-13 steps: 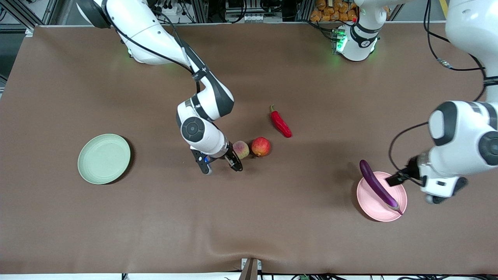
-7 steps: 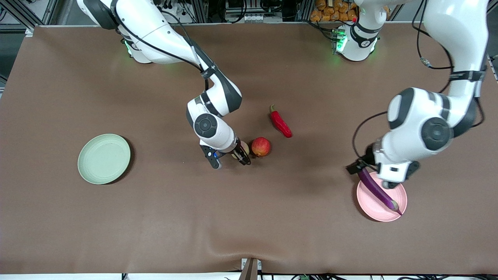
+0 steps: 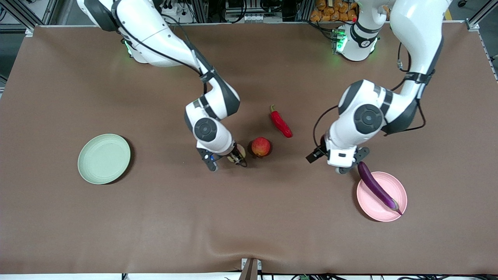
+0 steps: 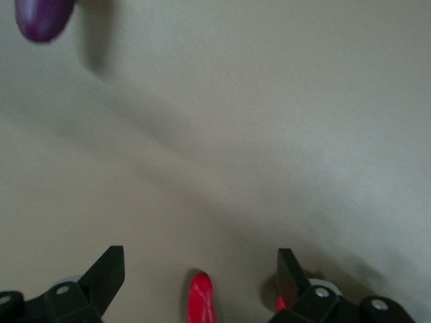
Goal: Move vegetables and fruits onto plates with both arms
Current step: 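Grasp the peach with the right gripper while the left gripper withdraws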
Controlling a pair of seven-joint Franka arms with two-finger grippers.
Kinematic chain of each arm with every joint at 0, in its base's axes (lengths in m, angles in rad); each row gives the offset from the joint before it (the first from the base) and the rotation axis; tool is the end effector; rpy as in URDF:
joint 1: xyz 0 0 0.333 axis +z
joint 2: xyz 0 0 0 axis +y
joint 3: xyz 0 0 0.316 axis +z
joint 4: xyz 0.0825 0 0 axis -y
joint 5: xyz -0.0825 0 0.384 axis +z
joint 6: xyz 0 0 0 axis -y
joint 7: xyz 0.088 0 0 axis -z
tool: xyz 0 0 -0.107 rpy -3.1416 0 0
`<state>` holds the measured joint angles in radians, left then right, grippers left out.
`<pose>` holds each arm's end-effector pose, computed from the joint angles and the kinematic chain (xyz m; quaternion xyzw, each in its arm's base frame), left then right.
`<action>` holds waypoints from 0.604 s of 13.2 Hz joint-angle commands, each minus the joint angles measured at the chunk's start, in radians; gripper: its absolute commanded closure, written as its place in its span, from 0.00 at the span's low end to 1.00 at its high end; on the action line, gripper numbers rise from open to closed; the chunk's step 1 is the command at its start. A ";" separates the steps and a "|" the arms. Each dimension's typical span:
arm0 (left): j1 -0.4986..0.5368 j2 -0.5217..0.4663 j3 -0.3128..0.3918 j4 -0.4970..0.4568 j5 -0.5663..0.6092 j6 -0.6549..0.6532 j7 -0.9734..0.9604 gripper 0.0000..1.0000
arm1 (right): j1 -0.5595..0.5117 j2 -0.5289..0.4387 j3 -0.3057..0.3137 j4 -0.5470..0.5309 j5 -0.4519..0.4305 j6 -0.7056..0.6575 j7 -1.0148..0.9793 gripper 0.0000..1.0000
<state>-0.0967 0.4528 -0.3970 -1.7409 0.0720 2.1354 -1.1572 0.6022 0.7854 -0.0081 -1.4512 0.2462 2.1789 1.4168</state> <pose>0.5885 -0.2862 0.3320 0.9448 0.3228 -0.0478 0.0293 0.5885 0.4098 0.2148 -0.8808 0.4627 0.0962 0.0273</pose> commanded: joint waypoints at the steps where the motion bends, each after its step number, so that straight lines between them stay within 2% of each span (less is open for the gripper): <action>1: -0.043 0.012 0.001 -0.008 0.023 0.021 -0.053 0.00 | -0.132 -0.111 0.014 0.017 -0.015 -0.254 -0.178 1.00; 4: -0.096 0.046 0.003 -0.009 0.044 0.058 -0.123 0.00 | -0.254 -0.216 0.008 0.005 -0.024 -0.492 -0.410 1.00; 6: -0.104 0.063 0.001 -0.008 0.092 0.063 -0.150 0.00 | -0.346 -0.258 0.004 -0.003 -0.048 -0.578 -0.555 1.00; 8: -0.130 0.081 0.003 -0.006 0.097 0.084 -0.157 0.00 | -0.412 -0.288 0.004 -0.030 -0.122 -0.628 -0.750 1.00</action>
<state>-0.2081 0.5233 -0.3974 -1.7508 0.1403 2.1959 -1.2869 0.2457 0.5458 -0.0219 -1.4147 0.1799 1.5675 0.8067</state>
